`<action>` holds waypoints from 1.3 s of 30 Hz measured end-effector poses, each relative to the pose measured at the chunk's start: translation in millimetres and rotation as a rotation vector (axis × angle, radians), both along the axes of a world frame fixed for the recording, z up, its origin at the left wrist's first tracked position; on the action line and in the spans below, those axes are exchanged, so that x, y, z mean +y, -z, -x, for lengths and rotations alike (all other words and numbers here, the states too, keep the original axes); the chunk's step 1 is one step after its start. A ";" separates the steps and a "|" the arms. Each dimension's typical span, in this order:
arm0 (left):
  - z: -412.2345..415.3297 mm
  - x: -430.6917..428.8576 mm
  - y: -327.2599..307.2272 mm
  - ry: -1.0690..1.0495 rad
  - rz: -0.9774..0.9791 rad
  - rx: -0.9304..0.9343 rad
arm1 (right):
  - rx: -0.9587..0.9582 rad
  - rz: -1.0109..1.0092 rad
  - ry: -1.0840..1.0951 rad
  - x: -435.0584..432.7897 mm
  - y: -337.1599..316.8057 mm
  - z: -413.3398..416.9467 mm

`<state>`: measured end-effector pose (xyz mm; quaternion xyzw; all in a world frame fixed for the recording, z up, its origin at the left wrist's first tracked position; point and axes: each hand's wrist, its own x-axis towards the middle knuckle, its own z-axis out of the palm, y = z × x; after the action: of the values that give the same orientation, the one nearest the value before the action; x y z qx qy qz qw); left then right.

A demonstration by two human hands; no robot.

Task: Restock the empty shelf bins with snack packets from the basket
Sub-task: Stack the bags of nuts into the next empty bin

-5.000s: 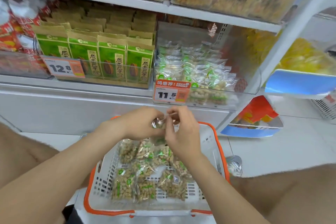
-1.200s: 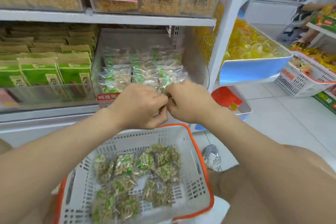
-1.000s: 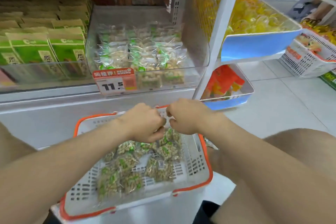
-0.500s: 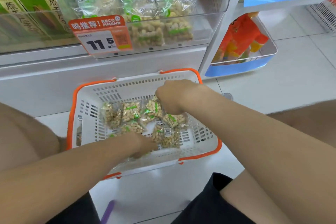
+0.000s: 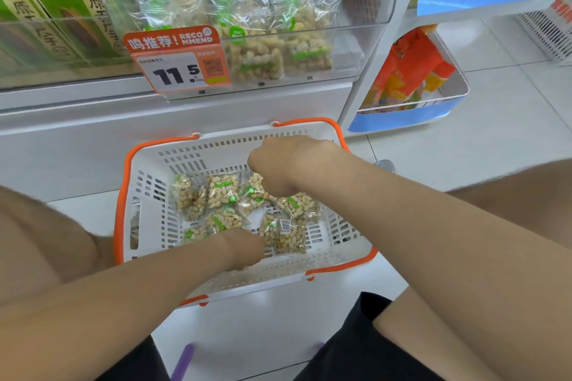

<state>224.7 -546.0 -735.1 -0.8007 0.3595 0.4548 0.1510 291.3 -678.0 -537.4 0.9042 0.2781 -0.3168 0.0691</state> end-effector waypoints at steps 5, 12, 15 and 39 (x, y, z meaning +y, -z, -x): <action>-37.8 1.9 -35.3 -0.338 0.379 -0.110 | -0.049 0.002 0.021 -2.6 -16.4 -7.6; -70.8 -3.7 -108.0 -0.930 1.080 -0.270 | -0.122 -0.003 0.099 -24.2 -40.3 -26.1; -73.3 -12.0 -139.9 -1.138 1.289 -0.233 | -0.139 -0.063 0.154 -36.4 -49.3 -31.1; -102.9 -21.5 -287.0 -0.753 1.486 -0.739 | -0.458 -0.909 0.517 -71.8 -152.3 -49.6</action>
<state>327.6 -567.5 -448.1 -0.8511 0.2036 -0.1604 -0.4566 340.9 -749.8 -385.0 0.9273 0.1341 0.0322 -0.3481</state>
